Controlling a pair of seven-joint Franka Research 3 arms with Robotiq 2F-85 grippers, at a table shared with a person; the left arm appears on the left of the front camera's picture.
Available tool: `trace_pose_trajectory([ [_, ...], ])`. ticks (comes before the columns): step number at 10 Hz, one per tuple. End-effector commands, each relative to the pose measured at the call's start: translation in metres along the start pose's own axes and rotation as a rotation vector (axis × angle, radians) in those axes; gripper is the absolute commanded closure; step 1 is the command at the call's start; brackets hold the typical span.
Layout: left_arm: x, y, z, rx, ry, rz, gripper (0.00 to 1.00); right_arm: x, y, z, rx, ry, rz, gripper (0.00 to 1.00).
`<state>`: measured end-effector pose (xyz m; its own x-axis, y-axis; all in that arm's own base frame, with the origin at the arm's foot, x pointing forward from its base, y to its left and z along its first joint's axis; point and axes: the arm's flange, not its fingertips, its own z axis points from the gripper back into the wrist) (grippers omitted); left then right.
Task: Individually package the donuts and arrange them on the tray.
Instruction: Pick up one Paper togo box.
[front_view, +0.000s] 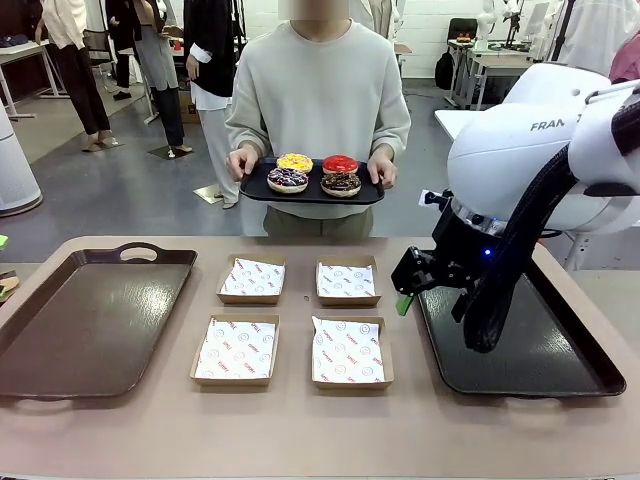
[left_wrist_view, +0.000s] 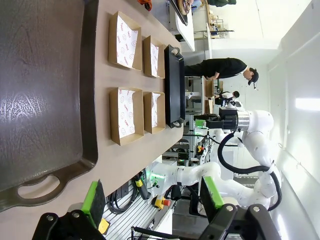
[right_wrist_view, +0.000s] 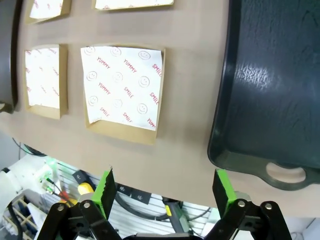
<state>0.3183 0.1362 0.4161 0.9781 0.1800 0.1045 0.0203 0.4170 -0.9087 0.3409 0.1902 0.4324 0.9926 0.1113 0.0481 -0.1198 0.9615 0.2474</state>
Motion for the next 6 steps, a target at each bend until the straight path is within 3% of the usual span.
trace_pose_trajectory([
  [1,0.0003,-0.0001,0.0012,-0.015,-0.012,-0.001,0.0,0.0019,-0.0024,0.003,-0.001,0.004,-0.008,0.0],
  [6,0.0003,-0.0001,0.0012,-0.015,-0.012,-0.001,0.0,0.0014,-0.0034,0.002,0.007,-0.002,-0.007,0.0],
])
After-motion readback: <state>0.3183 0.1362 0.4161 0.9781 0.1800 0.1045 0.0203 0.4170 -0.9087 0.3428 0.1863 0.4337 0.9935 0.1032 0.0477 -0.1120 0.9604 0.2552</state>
